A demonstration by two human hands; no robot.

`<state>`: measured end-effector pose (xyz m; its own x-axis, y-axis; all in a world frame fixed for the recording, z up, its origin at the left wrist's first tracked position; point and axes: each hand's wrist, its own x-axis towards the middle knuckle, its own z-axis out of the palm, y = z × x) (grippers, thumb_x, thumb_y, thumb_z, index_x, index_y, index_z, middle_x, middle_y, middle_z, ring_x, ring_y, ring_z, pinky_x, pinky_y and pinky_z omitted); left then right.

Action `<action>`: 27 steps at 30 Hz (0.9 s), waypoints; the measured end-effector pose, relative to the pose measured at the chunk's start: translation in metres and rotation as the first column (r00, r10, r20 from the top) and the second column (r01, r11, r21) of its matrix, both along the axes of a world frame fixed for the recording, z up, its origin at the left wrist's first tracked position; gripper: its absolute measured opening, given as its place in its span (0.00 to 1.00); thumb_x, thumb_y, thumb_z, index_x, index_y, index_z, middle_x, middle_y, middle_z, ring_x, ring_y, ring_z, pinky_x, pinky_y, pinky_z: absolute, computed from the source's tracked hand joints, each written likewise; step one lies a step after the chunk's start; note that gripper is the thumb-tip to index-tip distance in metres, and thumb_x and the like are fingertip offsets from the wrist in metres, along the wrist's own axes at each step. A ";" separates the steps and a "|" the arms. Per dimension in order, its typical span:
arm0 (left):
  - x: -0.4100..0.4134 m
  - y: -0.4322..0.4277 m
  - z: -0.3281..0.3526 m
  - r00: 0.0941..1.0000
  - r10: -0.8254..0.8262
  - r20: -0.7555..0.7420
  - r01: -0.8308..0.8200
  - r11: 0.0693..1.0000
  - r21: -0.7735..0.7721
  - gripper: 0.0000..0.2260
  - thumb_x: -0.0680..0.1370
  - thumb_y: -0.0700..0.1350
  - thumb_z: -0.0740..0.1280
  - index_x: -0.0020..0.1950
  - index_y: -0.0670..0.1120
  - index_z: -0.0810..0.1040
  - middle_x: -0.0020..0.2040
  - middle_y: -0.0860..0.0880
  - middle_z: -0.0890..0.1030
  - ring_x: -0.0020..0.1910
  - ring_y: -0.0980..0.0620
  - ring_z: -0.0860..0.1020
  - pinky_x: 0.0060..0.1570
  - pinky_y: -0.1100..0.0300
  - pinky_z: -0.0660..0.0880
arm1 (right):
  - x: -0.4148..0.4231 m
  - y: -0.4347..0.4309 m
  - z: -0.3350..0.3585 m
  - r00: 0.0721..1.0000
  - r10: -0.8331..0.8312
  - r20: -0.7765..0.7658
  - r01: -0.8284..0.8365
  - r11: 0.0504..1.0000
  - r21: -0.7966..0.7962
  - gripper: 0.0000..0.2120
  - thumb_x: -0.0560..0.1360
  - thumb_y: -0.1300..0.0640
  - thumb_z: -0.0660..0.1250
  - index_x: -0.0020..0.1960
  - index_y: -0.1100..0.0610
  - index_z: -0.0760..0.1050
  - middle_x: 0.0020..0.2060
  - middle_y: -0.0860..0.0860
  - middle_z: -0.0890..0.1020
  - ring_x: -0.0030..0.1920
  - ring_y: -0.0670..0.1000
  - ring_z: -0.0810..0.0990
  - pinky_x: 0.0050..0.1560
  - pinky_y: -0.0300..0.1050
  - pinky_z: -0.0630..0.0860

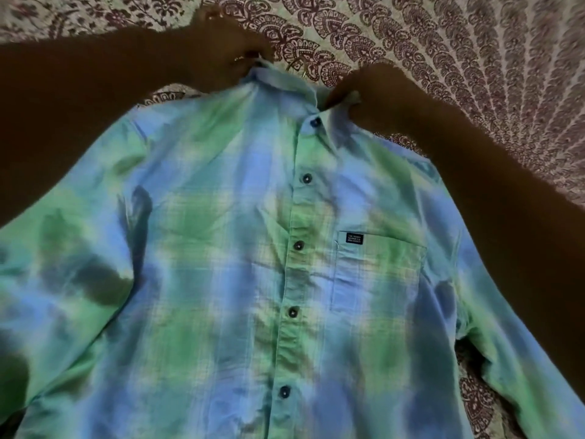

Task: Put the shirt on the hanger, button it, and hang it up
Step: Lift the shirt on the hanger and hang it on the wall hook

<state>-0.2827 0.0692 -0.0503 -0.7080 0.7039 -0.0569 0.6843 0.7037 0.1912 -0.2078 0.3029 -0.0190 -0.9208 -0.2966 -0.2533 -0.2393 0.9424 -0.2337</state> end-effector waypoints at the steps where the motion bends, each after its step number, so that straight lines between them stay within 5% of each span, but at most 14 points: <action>1: -0.002 -0.001 -0.003 1.000 0.007 -0.015 -0.007 0.999 0.042 0.14 0.80 0.44 0.55 0.63 0.43 0.72 0.51 0.35 0.78 0.57 0.37 0.74 0.65 0.42 0.58 | 0.004 -0.009 0.002 1.000 -0.012 -0.010 0.010 0.992 -0.129 0.13 0.74 0.63 0.62 0.55 0.56 0.80 0.52 0.57 0.82 0.53 0.53 0.78 0.55 0.43 0.71; 2: 0.002 -0.001 -0.002 0.999 -0.012 -0.038 0.014 0.999 0.043 0.17 0.79 0.49 0.52 0.62 0.43 0.72 0.50 0.37 0.79 0.56 0.38 0.74 0.66 0.42 0.55 | 0.009 -0.020 0.004 0.999 -0.035 0.005 0.035 0.966 -0.257 0.09 0.76 0.59 0.63 0.50 0.59 0.81 0.47 0.58 0.83 0.46 0.49 0.78 0.47 0.38 0.70; 5: 0.014 -0.001 -0.006 0.991 -0.082 -0.102 0.079 0.996 -0.034 0.28 0.73 0.59 0.45 0.56 0.43 0.75 0.52 0.40 0.79 0.59 0.40 0.72 0.68 0.39 0.49 | 0.017 -0.050 -0.006 0.961 -0.209 0.182 0.268 0.864 -0.427 0.26 0.77 0.40 0.59 0.29 0.59 0.74 0.25 0.52 0.78 0.26 0.45 0.74 0.34 0.33 0.68; 8: 0.015 0.003 -0.008 0.990 -0.099 -0.097 0.091 0.993 -0.075 0.24 0.75 0.58 0.47 0.53 0.44 0.76 0.49 0.40 0.80 0.58 0.40 0.72 0.67 0.38 0.49 | 0.018 -0.058 -0.029 0.948 -0.294 0.123 0.318 0.887 -0.334 0.24 0.74 0.45 0.65 0.24 0.54 0.65 0.17 0.49 0.69 0.20 0.42 0.69 0.26 0.33 0.62; 11: 0.013 -0.001 -0.010 0.979 -0.117 -0.169 0.099 0.989 -0.110 0.24 0.76 0.58 0.45 0.51 0.45 0.74 0.43 0.37 0.78 0.50 0.40 0.74 0.62 0.42 0.55 | 0.019 -0.052 -0.038 0.950 -0.270 0.158 0.306 0.906 -0.293 0.14 0.70 0.51 0.72 0.33 0.60 0.77 0.25 0.52 0.73 0.25 0.45 0.69 0.26 0.38 0.59; 13: 0.015 -0.004 -0.011 0.966 -0.131 -0.222 0.106 0.987 -0.120 0.22 0.77 0.57 0.46 0.52 0.44 0.73 0.41 0.34 0.76 0.47 0.39 0.74 0.59 0.47 0.54 | 0.017 -0.051 -0.035 0.954 -0.226 0.195 0.270 0.932 -0.243 0.17 0.69 0.50 0.73 0.43 0.65 0.80 0.28 0.55 0.73 0.31 0.48 0.70 0.27 0.34 0.59; 17: 0.016 -0.003 -0.021 0.966 0.022 -0.258 -0.034 0.999 -0.042 0.12 0.78 0.46 0.56 0.57 0.45 0.73 0.48 0.33 0.76 0.57 0.39 0.71 0.65 0.45 0.49 | 0.008 -0.054 -0.027 0.970 -0.119 0.211 0.158 0.970 -0.182 0.23 0.69 0.46 0.72 0.52 0.64 0.79 0.27 0.47 0.66 0.30 0.46 0.66 0.26 0.26 0.63; 20: 0.020 -0.009 -0.027 0.914 0.389 -0.111 -0.359 0.907 0.219 0.23 0.75 0.39 0.58 0.71 0.44 0.64 0.68 0.36 0.66 0.69 0.40 0.64 0.70 0.50 0.52 | 0.008 -0.048 -0.024 0.975 -0.185 0.126 0.219 0.898 -0.380 0.22 0.66 0.44 0.74 0.50 0.61 0.80 0.33 0.49 0.75 0.32 0.42 0.71 0.29 0.26 0.63; 22: 0.023 -0.019 -0.028 0.840 0.531 0.116 -0.530 0.753 0.389 0.25 0.78 0.48 0.57 0.72 0.39 0.59 0.68 0.35 0.68 0.63 0.43 0.69 0.64 0.62 0.62 | 0.012 -0.031 -0.024 0.950 -0.313 0.010 0.269 0.801 -0.534 0.16 0.70 0.48 0.72 0.51 0.59 0.80 0.42 0.49 0.80 0.41 0.44 0.77 0.41 0.31 0.71; 24: 0.027 -0.031 -0.028 0.771 0.558 0.308 -0.632 0.732 0.254 0.28 0.76 0.61 0.60 0.68 0.43 0.65 0.54 0.39 0.77 0.45 0.47 0.74 0.45 0.63 0.71 | 0.015 -0.007 -0.029 0.926 -0.377 -0.033 0.299 0.783 -0.545 0.11 0.73 0.61 0.66 0.55 0.59 0.79 0.50 0.52 0.82 0.51 0.48 0.79 0.54 0.37 0.73; 27: 0.039 -0.049 -0.022 0.807 0.445 0.388 -0.465 0.884 -0.048 0.26 0.70 0.63 0.64 0.53 0.42 0.76 0.43 0.40 0.77 0.37 0.48 0.72 0.38 0.59 0.64 | 0.025 0.021 -0.034 0.972 -0.232 0.025 0.228 0.917 -0.327 0.18 0.70 0.62 0.63 0.59 0.59 0.77 0.59 0.56 0.79 0.60 0.54 0.75 0.55 0.35 0.66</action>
